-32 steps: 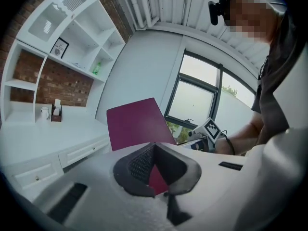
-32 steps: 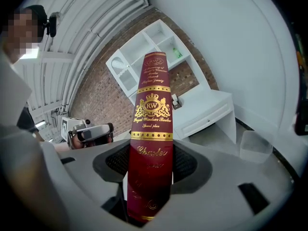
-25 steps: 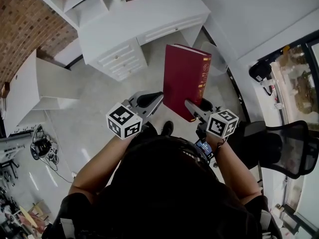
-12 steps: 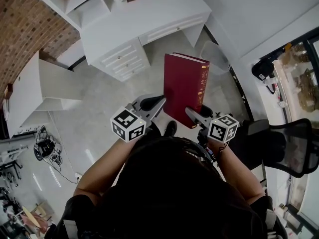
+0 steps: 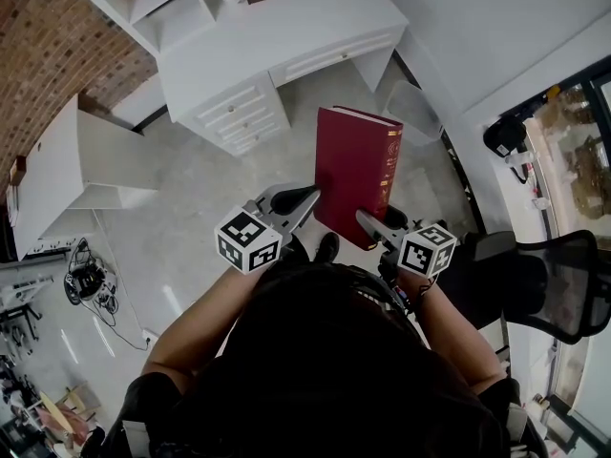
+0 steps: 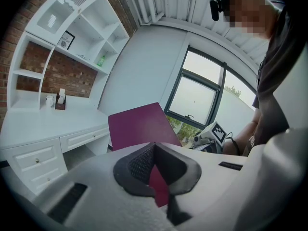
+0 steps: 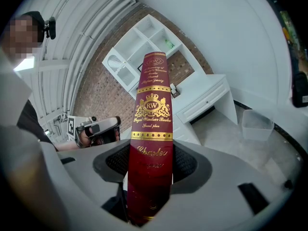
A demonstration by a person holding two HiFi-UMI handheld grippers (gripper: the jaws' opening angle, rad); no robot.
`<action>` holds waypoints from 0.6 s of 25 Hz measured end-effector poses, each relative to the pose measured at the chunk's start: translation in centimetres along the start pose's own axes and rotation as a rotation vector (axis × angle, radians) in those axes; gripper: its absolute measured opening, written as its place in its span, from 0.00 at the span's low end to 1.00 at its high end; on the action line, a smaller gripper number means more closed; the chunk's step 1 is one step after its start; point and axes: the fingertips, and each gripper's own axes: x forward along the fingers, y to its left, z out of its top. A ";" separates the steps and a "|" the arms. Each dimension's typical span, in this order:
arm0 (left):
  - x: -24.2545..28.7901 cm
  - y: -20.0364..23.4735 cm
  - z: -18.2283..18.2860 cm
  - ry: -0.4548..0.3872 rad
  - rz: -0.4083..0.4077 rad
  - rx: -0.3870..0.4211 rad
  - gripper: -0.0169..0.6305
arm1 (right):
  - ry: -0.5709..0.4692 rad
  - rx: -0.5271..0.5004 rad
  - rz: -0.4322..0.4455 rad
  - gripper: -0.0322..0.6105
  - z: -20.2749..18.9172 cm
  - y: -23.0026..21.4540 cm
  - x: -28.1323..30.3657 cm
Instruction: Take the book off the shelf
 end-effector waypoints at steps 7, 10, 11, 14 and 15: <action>0.0 -0.7 -0.1 -0.004 -0.007 0.010 0.04 | -0.007 0.002 -0.015 0.40 -0.4 -0.3 -0.6; -0.1 -0.8 -0.1 -0.007 -0.004 0.005 0.04 | -0.009 0.001 -0.014 0.40 -0.4 -0.2 -0.6; -0.2 -0.8 -0.1 -0.007 -0.002 0.004 0.04 | -0.009 0.002 -0.013 0.40 -0.4 -0.2 -0.6; -0.3 -0.6 -0.1 -0.007 0.005 -0.001 0.04 | -0.009 0.007 -0.013 0.40 -0.4 -0.4 -0.6; -0.3 -0.6 -0.1 -0.006 0.007 -0.003 0.04 | -0.009 0.009 -0.013 0.40 -0.4 -0.4 -0.7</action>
